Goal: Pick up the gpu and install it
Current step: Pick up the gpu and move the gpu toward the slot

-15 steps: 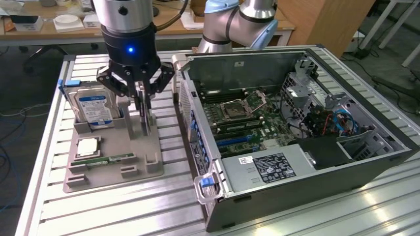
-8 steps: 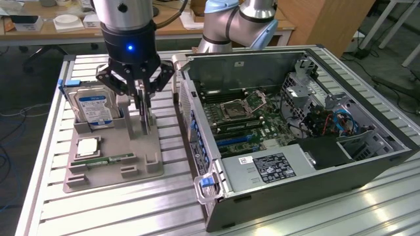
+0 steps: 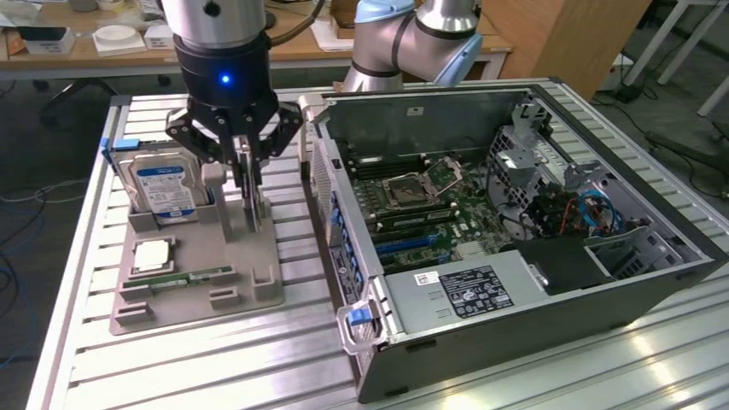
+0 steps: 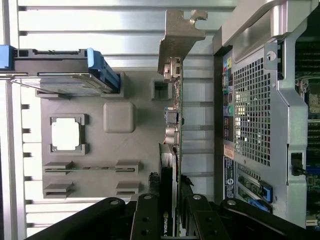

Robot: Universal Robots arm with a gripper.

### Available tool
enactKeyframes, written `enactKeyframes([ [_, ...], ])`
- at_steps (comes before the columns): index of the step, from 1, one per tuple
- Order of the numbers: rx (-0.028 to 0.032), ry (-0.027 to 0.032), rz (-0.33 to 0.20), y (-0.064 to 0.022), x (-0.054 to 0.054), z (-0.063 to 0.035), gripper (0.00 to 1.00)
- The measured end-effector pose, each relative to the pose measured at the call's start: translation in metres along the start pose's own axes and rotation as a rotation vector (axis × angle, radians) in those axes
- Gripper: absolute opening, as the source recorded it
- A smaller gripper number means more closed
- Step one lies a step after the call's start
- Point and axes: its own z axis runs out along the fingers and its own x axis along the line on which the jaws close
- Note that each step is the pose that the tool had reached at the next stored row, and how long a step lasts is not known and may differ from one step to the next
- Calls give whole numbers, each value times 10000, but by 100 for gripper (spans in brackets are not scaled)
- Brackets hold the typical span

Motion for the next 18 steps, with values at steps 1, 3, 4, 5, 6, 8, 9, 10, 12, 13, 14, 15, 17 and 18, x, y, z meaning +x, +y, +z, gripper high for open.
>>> enactKeyframes([
  [1, 1, 1, 0, 0, 0, -4, 26],
  [3, 0, 1, 0, 1, 0, -12, 26],
  [4, 1, 1, 0, 1, 0, -16, 26],
  [5, 1, 1, 0, 1, 0, -20, 26],
  [6, 0, 0, 0, 1, -1, -24, 26],
  [8, 1, 1, 0, 1, -1, -32, 26],
  [9, 1, 1, 0, 2, -1, -37, 26],
  [10, 1, 1, 0, 2, -1, -42, 26],
  [12, 0, 0, 0, 2, -1, -53, 26],
  [13, 0, 1, 0, 3, -1, -59, 26],
  [14, 1, 1, 0, 3, -1, -65, 26],
  [15, 0, 1, 0, 3, -1, -70, 26],
  [17, 1, 1, -1, 4, -2, -83, 26],
  [18, 1, 1, 0, 4, -2, -91, 26],
])
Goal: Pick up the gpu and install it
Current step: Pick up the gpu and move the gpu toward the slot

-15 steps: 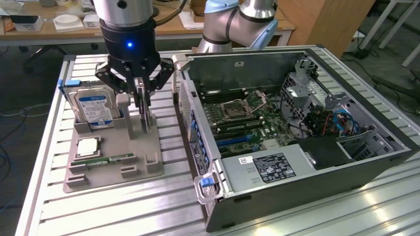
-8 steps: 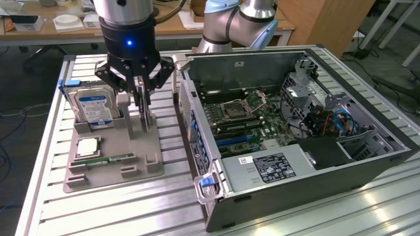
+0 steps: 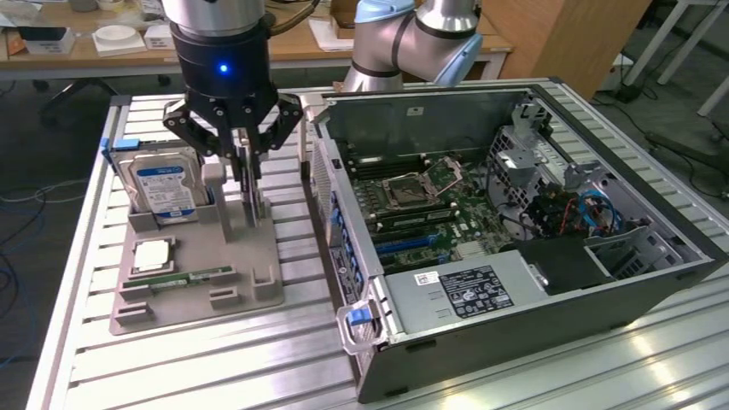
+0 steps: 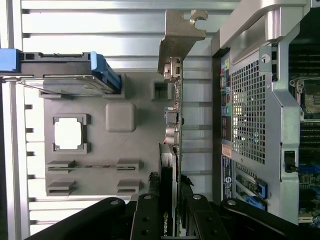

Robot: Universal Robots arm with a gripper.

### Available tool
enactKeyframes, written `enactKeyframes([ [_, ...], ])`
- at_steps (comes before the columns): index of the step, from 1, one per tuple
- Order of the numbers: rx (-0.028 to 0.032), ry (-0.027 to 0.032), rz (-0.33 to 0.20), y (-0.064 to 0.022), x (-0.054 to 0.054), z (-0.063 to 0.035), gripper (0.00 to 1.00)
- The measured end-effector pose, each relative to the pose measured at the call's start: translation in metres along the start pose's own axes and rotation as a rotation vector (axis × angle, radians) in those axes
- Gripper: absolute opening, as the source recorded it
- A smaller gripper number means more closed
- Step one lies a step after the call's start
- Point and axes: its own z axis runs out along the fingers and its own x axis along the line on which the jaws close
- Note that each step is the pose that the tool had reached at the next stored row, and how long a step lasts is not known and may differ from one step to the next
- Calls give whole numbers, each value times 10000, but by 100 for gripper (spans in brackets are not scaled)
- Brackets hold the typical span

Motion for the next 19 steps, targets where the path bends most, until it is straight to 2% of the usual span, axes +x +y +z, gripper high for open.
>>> enactKeyframes([
  [19, -1, -1, 0, 5, -2, -101, 26],
])
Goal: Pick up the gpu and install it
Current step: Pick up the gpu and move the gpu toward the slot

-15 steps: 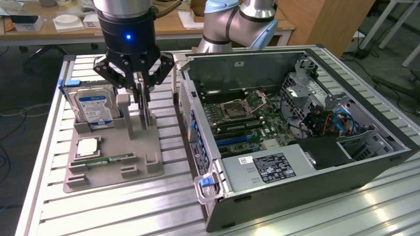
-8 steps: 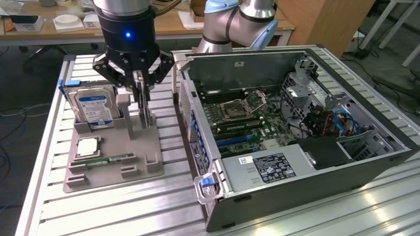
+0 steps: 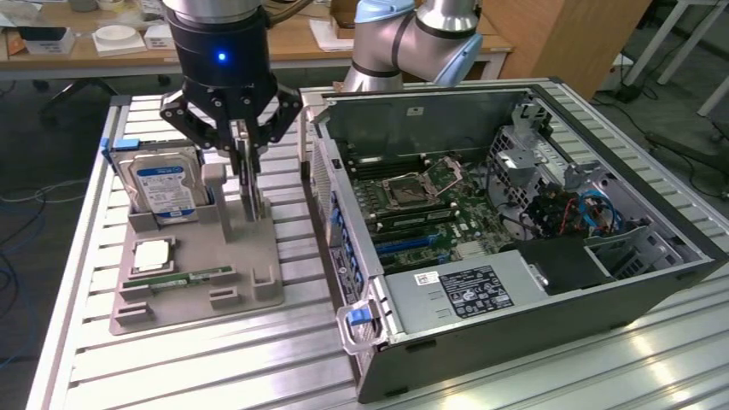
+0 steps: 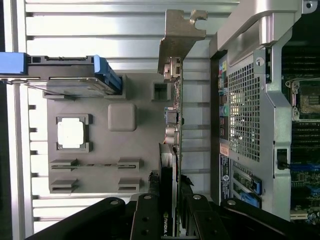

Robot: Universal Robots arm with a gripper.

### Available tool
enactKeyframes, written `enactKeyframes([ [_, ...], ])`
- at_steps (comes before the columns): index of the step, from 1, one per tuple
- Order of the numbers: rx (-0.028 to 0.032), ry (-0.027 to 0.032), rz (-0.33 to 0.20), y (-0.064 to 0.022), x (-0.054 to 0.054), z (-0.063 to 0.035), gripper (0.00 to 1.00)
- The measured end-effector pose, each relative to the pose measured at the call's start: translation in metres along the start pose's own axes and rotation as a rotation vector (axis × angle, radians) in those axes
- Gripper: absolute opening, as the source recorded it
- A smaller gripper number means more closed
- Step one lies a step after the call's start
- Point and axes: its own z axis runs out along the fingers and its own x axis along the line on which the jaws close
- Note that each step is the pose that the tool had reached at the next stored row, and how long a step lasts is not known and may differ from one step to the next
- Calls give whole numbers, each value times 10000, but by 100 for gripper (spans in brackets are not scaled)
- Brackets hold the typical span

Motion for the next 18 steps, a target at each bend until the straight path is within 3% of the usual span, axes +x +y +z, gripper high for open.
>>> enactKeyframes([
  [18, 0, 0, 0, 4, -2, -82, 26],
])
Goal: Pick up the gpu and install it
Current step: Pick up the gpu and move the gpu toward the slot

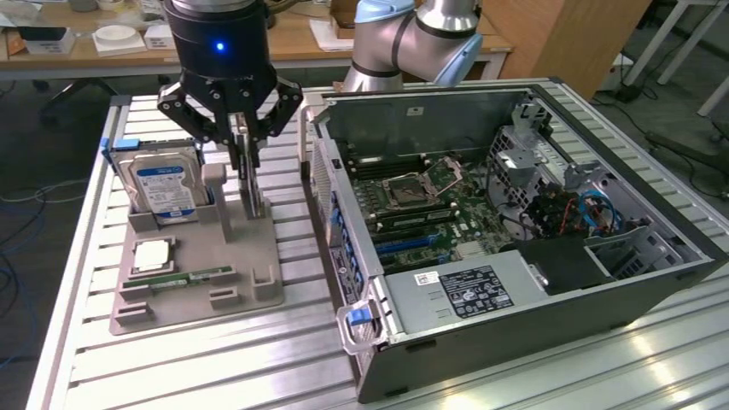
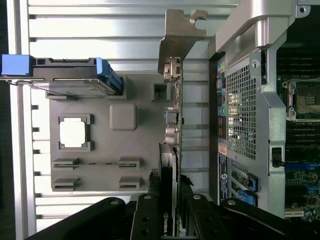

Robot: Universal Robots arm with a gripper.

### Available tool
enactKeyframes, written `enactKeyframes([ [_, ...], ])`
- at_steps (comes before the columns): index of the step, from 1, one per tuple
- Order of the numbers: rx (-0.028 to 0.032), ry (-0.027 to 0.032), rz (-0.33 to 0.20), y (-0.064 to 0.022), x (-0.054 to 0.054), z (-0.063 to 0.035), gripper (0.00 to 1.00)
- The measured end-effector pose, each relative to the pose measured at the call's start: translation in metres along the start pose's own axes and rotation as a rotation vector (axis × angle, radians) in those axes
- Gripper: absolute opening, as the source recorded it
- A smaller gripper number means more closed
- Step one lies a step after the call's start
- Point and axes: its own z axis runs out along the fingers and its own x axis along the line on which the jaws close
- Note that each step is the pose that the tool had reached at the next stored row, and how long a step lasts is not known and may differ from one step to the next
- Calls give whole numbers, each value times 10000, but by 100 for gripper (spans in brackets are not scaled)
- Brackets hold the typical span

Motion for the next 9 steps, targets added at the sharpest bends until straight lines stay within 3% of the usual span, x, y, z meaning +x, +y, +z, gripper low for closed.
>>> enactKeyframes([
  [9, 0, 0, 0, 2, -1, -40, 26],
])
